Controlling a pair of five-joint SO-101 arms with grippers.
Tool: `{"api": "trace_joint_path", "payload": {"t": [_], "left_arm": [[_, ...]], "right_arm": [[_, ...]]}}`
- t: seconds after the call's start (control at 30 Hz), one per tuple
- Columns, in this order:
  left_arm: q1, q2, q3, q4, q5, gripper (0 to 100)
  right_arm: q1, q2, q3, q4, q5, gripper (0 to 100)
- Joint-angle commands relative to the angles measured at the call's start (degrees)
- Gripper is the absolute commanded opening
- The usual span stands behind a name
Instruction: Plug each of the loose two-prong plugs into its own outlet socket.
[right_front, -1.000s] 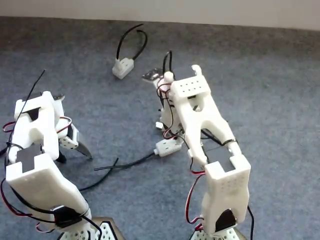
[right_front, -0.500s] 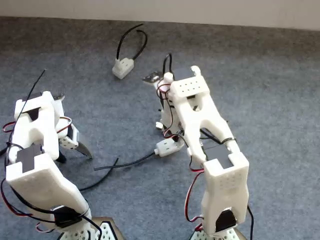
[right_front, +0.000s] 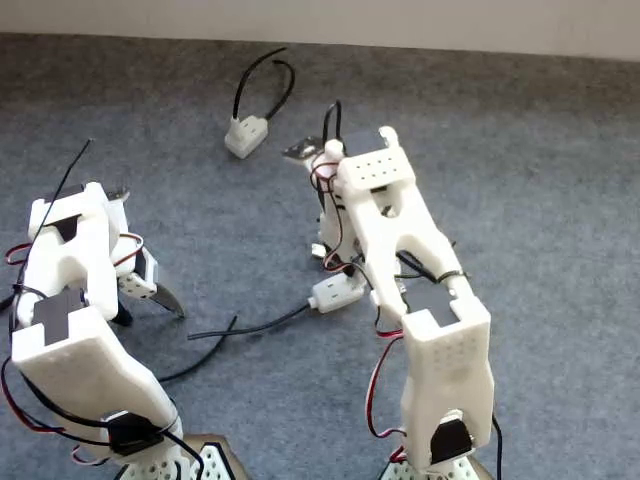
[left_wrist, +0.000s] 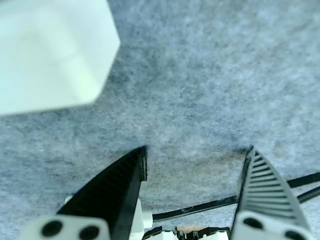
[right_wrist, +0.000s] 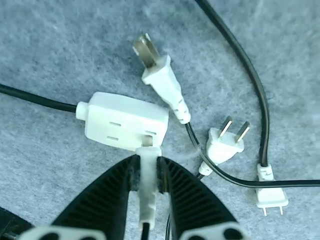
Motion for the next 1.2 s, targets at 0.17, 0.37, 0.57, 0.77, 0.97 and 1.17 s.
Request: {"api": "trace_joint_path", "payload": {"t": [0.17,0.37,0.57,0.77,0.97,1.17], "left_arm": [[1.3,-1.8,0.1,-1.1,-0.2,31],[1.3,-1.8,0.1,-1.1,-0.2,31],[1.3,-1.8,0.1,-1.1,-0.2,31],[1.3,-1.8,0.1,-1.1,-0.2,31],[1.3,-1.8,0.0,-1.1,-0.1,31],[1.3,-1.8,0.0,-1.1,-0.1,31]], "right_arm": [[-0.1,0.3,-3.0,1.8,-0.6,0.6],[-0.2,0.3,2.4,-0.5,-0.7,0.6],[-0.4,0.3,13.2,-8.3,-4.0,0.6],[-0.4,0.2,20.8,-14.0,-4.3,0.6],[-0.4,-0.2,17.6,-10.1,-4.4,0.6],[-0.5,-0.3,4.5,0.8,-7.4,13.2]]}}
